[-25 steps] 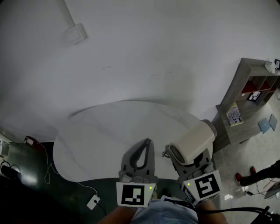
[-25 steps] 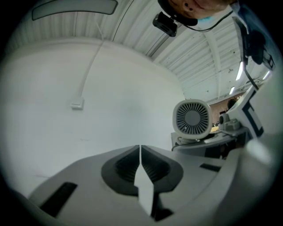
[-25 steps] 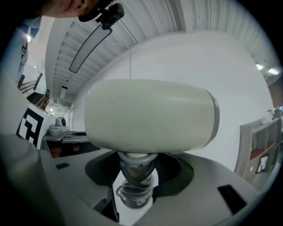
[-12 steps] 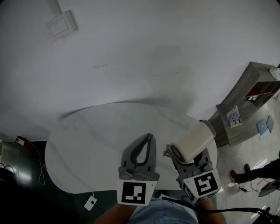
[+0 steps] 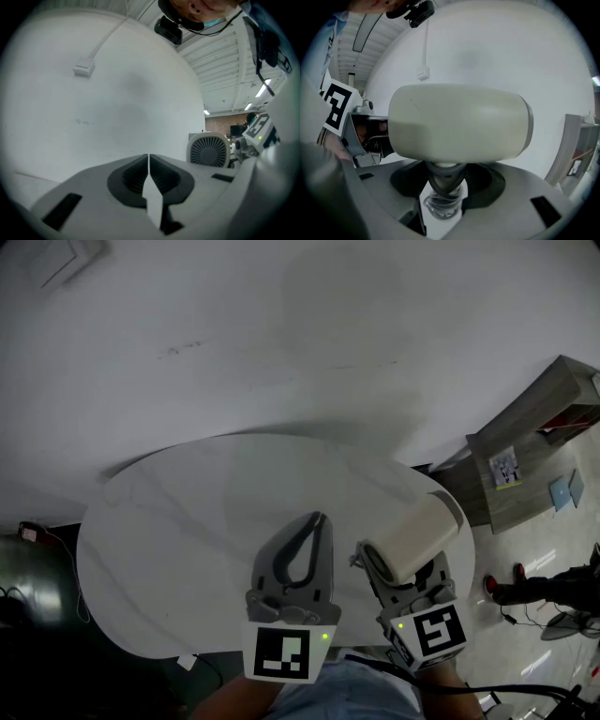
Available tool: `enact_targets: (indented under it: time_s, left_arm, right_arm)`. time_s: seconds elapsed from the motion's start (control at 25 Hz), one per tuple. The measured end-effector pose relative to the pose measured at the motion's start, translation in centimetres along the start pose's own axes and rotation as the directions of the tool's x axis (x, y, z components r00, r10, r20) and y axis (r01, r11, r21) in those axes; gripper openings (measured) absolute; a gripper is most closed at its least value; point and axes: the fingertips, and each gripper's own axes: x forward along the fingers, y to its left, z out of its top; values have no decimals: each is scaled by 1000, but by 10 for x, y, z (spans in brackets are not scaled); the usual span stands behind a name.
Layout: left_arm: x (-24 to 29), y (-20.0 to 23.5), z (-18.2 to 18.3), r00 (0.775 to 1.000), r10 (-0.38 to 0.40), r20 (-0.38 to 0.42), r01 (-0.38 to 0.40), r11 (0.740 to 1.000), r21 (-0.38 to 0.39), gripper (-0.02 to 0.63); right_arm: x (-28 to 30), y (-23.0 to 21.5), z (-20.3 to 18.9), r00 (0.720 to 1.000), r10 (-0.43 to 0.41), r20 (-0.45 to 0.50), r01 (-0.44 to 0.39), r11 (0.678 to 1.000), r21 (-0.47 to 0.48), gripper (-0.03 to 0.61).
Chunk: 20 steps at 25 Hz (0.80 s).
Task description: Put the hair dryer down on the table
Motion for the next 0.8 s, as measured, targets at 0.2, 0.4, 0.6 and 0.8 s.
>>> enact_targets:
  time_s: [0.2,0.4,0.6,0.8]
  left_arm:
    - [14,17,-13,999,5,-41,-6,1000,-27,17]
    - [29,33,-27,997,6,-74,-10,999,-47,17]
    - [38,48,-41,995,9,-102,-16,998,-67,17]
    - [46,60,-53,992,10,-124,-21,996,-84,17]
  right_arm:
    - [26,-4,-11,998,0,-66,0,1000,5,219]
    - [48,-1,-26,992,25,-124,-23,1000,20,219]
    - [66,1,-39,986,35,-163,-30,999,37,219]
    - [82,1,-39,986,35,-163,-30,999,30,219]
